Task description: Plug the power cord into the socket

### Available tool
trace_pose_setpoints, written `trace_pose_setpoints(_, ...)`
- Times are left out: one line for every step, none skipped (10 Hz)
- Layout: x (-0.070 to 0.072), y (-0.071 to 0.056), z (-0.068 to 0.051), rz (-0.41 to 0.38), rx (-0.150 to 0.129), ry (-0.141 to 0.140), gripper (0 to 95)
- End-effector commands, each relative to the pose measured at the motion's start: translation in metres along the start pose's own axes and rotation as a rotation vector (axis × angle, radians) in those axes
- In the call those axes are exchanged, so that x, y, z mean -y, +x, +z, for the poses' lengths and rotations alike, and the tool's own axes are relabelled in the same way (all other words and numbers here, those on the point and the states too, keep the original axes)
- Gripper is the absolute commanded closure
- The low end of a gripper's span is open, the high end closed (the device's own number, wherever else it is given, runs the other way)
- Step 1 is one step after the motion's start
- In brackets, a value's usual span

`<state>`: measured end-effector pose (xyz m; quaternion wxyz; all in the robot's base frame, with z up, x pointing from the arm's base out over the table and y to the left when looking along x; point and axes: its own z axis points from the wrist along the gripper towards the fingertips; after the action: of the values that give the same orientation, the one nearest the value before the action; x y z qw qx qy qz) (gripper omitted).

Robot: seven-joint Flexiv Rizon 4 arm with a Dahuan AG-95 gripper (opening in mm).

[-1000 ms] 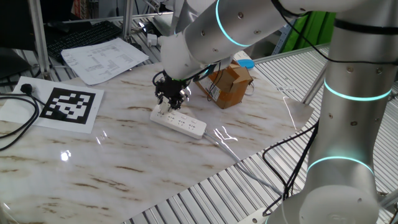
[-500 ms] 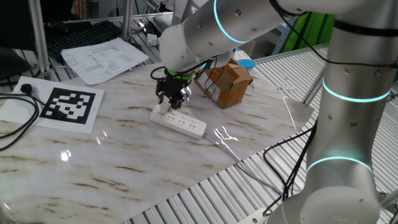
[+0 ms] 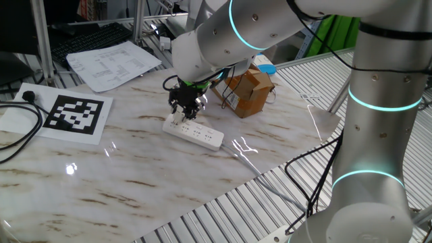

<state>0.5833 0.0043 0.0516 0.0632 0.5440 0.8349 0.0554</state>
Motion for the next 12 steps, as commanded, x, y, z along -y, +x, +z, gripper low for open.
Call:
trace_pose_setpoints(-0.0014,0.0010,0.0016,0.007,-0.001,0.000,95.0)
trace_pose_setpoints(-0.0014,0.0018,0.0019,0.006,0.002,0.002,95.0)
trace_pose_setpoints(-0.0015,0.0026,0.0014,0.005,0.003,0.002,95.0)
trace_pose_setpoints(-0.0017,0.0037,0.0007,0.004,0.003,0.001,95.0)
trace_pose_setpoints(-0.0020,0.0053,0.0003,0.007,0.005,0.001,95.0)
trace_pose_setpoints(-0.0025,0.0060,0.0002,0.007,0.006,0.001,95.0)
trace_pose_setpoints(-0.0027,0.0061,0.0009,0.007,0.004,0.000,95.0)
trace_pose_setpoints(-0.0028,0.0063,0.0017,0.013,-0.002,-0.002,95.0)
trace_pose_setpoints(-0.0029,0.0063,0.0019,0.018,-0.003,-0.002,95.0)
trace_pose_setpoints(-0.0029,0.0063,0.0021,0.026,-0.009,0.003,95.0)
trace_pose_setpoints(-0.0029,0.0063,0.0022,0.026,-0.011,0.008,95.0)
trace_pose_setpoints(-0.0029,0.0064,0.0027,0.026,-0.014,0.013,95.0)
